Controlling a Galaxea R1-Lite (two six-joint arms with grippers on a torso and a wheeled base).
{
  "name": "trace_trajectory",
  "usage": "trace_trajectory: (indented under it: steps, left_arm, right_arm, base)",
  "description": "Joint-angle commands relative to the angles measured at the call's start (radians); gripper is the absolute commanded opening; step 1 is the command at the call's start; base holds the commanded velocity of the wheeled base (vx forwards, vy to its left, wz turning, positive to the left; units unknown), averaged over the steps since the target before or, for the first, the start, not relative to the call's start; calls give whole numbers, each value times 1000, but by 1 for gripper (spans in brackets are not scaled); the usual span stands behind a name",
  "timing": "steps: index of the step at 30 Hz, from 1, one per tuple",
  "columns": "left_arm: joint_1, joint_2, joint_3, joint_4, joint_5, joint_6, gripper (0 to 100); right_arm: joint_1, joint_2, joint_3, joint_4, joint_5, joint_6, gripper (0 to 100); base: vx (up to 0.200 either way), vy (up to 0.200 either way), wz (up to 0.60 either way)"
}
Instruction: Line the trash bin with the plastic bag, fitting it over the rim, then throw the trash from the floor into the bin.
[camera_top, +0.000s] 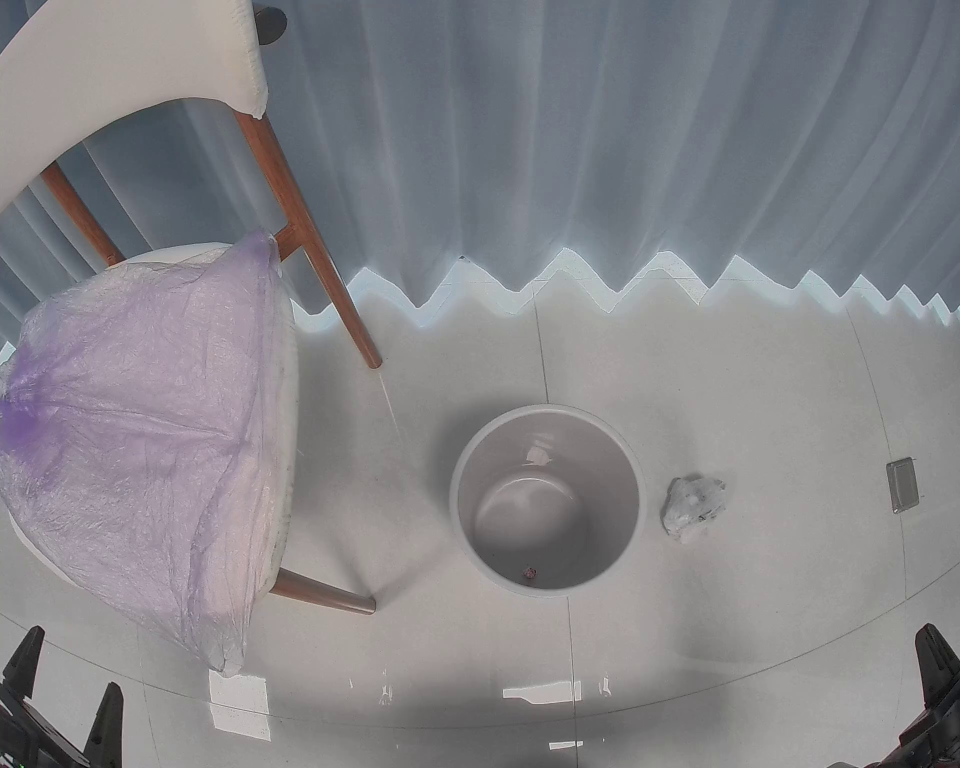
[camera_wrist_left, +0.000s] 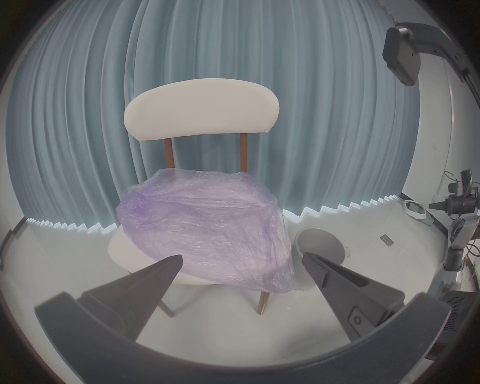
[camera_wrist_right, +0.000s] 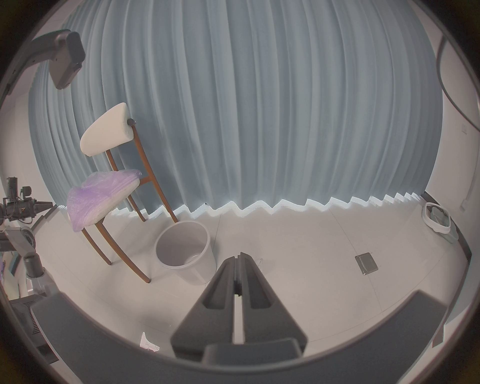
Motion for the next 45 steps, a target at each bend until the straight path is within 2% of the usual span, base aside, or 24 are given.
trace_trajectory:
  steps: [1,3,6,12,14,16,18,20,22,23,24,29,33,35,41,44,45]
  left_arm:
    - [-9,0,-85,50,-31,-50,100]
    - [-18,26,-143,92,-49,-97,100]
    - [-69,106,-254,162,-117,-146,100]
    - [-165,233,-346,172,-178,-160,100]
    - [-244,306,-400,168,-196,-181,100]
    - [-276,327,-410,168,-207,-186,100]
    - [-383,382,-424,168,-233,-186,100]
    - [-414,395,-424,167,-238,-184,100]
    - [-489,430,-426,158,-248,-181,100]
    - [-494,433,-426,158,-248,-181,100]
    - [-532,457,-426,149,-250,-180,100]
    - [-566,549,-436,101,-250,-174,100]
    - [-550,703,-487,35,-233,-83,100]
    - [-547,781,-521,15,-199,-46,100]
    - [-547,970,-616,-23,-46,29,100]
    - [-547,1011,-643,-39,18,36,100]
    - [-549,1042,-670,-42,75,49,100]
  right_arm:
    - [0,-16,18,-2,-1,1,0]
    - [0,-16,18,-2,-1,4,0]
    - [0,-16,18,-2,-1,6,0]
    - [0,-16,18,-2,-1,4,0]
    - [0,-16,18,-2,-1,4,0]
    - [0,-16,18,-2,-1,4,0]
    - [0,-16,18,-2,-1,6,0]
    - [0,-16,18,-2,-1,6,0]
    - [0,-16,18,-2,-1,4,0]
    - [0,-16,18,-2,-1,4,0]
    - [0,-16,18,-2,-1,1,0]
    - [0,-16,18,-2,-1,1,0]
    - [0,-16,18,-2,-1,1,0]
    - [0,-16,18,-2,-1,1,0]
    - [0,-16,18,-2,-1,1,0]
    - [0,-16,18,-2,-1,1,0]
    - [0,-16,18,-2,-1,1,0]
  base:
    - [0,0,0]
    - [0,0,0]
    - [0,0,0]
    - [0,0,0]
    - [0,0,0]
    - [0,0,0]
    - [0,0,0]
    - [0,0,0]
    - [0,0,0]
    - [0,0,0]
    - [0,0,0]
    - [0,0,0]
    - [0,0,0]
    - [0,0,0]
    - [0,0,0]
    - [0,0,0]
    - [0,0,0]
